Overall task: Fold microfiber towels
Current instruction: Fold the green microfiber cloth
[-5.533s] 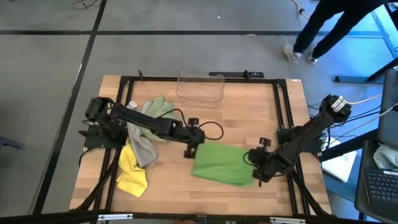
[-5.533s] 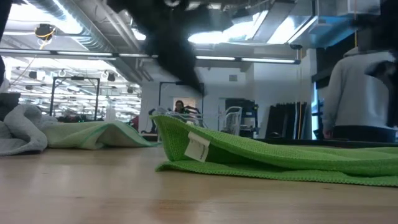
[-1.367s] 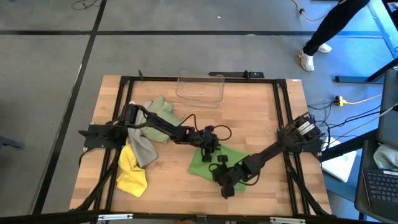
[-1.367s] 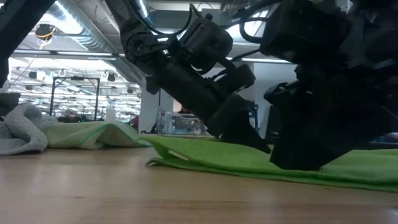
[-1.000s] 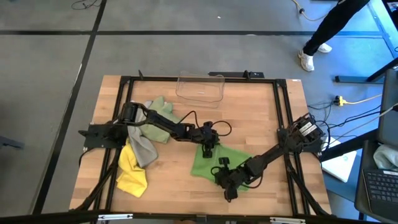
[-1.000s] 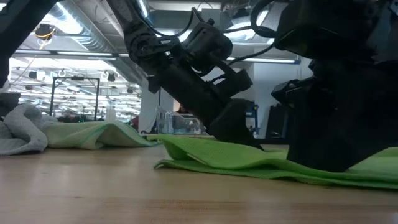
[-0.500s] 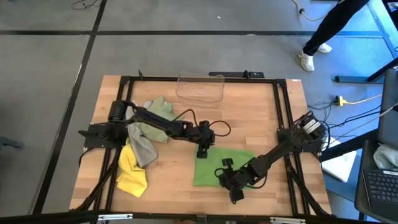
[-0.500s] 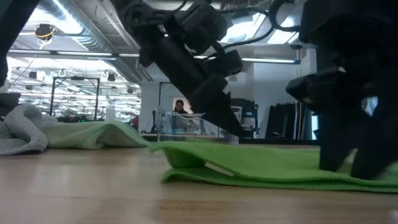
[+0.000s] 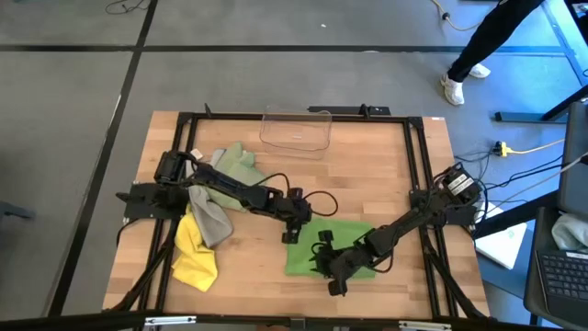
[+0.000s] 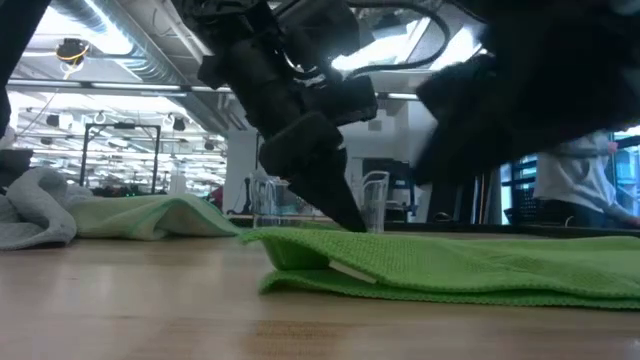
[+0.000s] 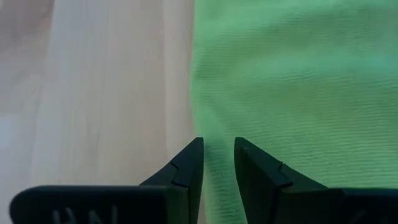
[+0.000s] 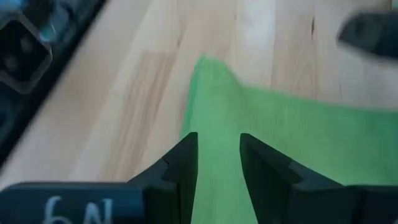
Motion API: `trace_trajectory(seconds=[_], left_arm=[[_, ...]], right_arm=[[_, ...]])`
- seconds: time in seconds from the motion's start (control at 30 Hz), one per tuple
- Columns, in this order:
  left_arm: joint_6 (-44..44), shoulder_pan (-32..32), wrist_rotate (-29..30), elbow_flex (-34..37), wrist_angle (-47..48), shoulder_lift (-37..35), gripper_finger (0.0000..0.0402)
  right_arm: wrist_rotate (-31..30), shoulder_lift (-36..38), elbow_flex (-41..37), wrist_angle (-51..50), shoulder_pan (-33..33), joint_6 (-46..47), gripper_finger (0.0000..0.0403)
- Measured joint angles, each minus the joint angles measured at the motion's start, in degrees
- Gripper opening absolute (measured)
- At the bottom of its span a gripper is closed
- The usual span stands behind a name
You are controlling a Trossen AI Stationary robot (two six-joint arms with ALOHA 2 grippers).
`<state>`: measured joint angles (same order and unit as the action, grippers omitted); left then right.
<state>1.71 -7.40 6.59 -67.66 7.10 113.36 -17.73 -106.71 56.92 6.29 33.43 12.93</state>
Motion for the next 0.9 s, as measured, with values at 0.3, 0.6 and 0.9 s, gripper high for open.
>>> trace_trajectory(seconds=[0.3,0.6,0.9], left_arm=[[0.8,0.3,0.6,-0.1,0.8,1.6,0.0082],[0.2,2.0,1.7,-0.1,1.2,1.6,0.0082],[-0.8,3.0,1.6,-0.1,3.3,1.2,0.0082]], right_arm=[[4.5,-6.3,0.0,6.5,-1.1,0.3,0.0122],[6.4,-7.4,0.0,6.4,-1.1,1.9,0.0122],[8.6,-8.4,0.1,7.0,-1.1,3.0,0.0122]])
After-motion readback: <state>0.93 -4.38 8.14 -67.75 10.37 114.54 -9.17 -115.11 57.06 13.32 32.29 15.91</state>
